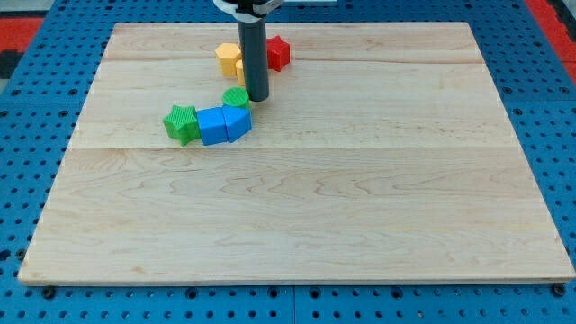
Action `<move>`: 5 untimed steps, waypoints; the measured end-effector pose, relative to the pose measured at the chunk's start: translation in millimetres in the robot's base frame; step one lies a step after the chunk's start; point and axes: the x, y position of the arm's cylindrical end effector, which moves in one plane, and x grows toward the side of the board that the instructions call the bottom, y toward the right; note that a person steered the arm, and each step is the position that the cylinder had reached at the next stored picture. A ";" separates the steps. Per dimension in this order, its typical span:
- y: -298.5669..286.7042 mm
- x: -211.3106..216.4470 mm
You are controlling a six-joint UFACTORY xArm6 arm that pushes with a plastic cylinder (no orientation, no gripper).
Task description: Push the green circle into the blue triangle
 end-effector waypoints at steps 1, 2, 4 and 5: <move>-2.4 -18.1; -2.8 -30.8; -2.8 -1.1; 36.7 -3.4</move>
